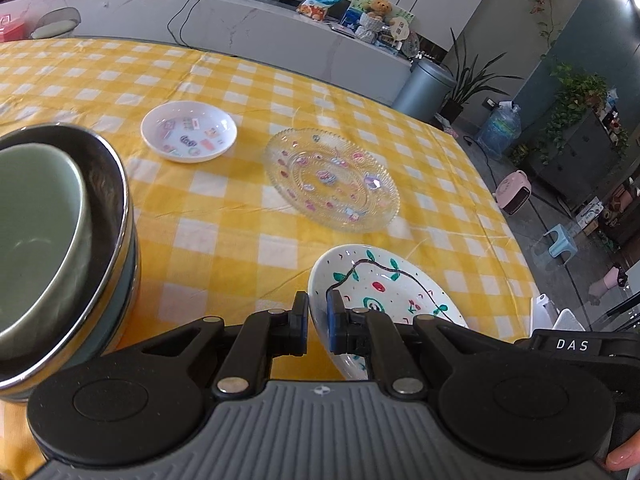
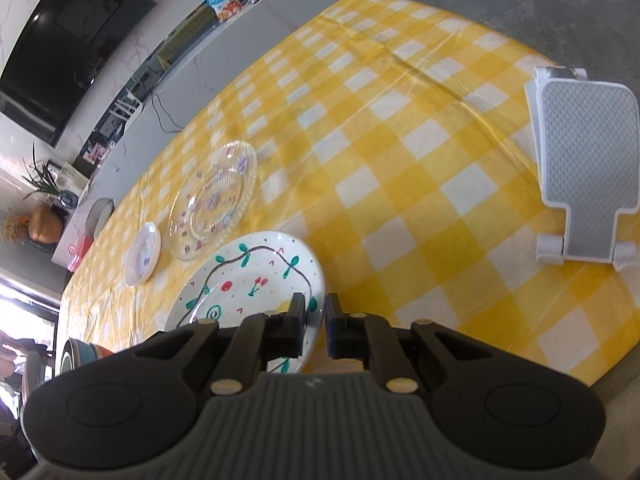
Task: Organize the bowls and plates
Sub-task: 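Lift the painted plate with the left gripper toward the clear glass plate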
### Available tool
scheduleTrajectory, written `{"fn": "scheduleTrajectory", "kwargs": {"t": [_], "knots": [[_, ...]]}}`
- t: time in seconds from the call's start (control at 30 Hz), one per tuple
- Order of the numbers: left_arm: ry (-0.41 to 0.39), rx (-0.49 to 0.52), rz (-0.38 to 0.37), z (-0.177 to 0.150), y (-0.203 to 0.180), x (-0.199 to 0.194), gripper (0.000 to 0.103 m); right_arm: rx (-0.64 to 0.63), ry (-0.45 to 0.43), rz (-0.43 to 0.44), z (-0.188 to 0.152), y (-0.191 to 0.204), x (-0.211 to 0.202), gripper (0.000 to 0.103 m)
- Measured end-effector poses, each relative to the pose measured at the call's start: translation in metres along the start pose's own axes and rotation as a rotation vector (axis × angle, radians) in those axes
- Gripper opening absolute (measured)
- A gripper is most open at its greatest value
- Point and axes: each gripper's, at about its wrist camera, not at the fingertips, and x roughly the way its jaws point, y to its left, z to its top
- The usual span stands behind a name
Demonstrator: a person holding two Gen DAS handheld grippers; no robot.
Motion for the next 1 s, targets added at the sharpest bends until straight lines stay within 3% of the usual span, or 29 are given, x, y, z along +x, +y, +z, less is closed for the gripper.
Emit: {"fn": "scheduleTrajectory", "kwargs": {"t": [0.33,0.63,1.0], "knots": [[0.036,-0.01,0.04,-0.014,0.006,0.005,0.01,-0.066,0.04,-0.059,-0.004,0.009,0.008,0.008],[0.034,0.012,0.105,-0.016,0.006,0.009,0.01,-0.097,0.09,-0.059,-0.003,0.014,0.022,0.008],[0.012,0.044,0.126,-0.015,0.002,0.011,0.01,-0.11,0.097,-0.061,-0.004,0.017,0.024,0.008]]}}
